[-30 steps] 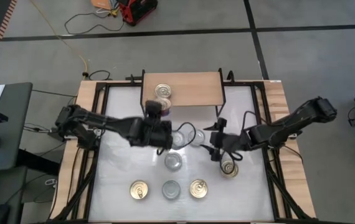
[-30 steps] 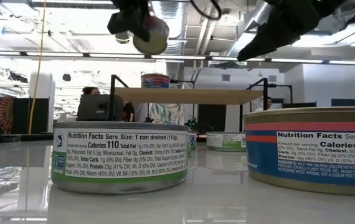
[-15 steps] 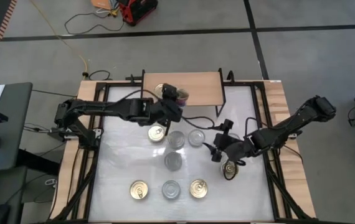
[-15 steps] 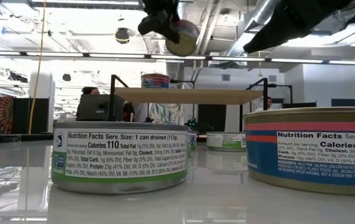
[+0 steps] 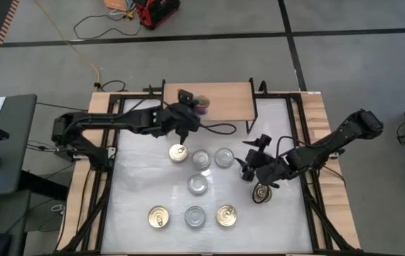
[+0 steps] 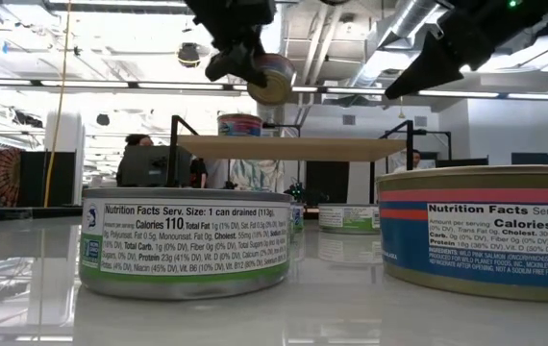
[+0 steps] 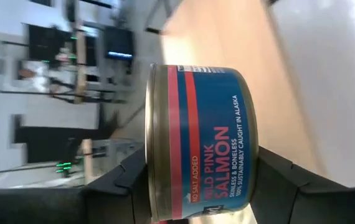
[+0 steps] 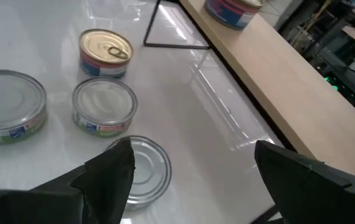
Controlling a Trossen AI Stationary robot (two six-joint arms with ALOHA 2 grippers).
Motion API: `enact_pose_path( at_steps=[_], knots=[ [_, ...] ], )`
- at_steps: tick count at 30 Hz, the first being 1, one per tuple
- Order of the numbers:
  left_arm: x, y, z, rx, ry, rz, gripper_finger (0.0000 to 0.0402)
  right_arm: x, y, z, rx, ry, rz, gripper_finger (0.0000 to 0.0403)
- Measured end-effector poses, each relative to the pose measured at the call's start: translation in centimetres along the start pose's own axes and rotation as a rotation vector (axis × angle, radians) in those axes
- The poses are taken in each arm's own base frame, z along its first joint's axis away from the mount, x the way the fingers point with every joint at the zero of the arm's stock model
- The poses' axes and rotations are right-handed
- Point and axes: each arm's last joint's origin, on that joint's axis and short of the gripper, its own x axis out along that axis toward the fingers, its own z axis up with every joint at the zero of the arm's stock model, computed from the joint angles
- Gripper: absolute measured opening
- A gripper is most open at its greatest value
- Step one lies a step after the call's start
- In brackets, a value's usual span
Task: Stack canned seafood by type on shelf
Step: Stack the blue tuna can on top of the other blue tuna can on the shelf
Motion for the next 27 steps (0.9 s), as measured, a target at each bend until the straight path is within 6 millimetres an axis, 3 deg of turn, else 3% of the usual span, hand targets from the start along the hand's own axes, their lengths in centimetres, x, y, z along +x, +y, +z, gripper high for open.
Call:
enact_pose_path(
  at_steps=[5, 13, 27],
  knots=[
    [-0.5, -0.8, -2.5, 0.053, 0.048, 0.038, 0.019, 0.0, 0.0, 0.2, 0.026, -0.017, 0.001, 0.0361],
    [0.7, -1.9, -5.0, 0.093, 0.122, 0.035, 0.019, 0.6, -0.4, 0.7, 0.065, -0.028, -0.02, 0.0361],
    [1.6, -1.7, -6.0, 0.038, 0.131, 0.011, 0.0193, 0.6, -0.3, 0.9, 0.083, -0.042, -0.009, 0.0361]
  ],
)
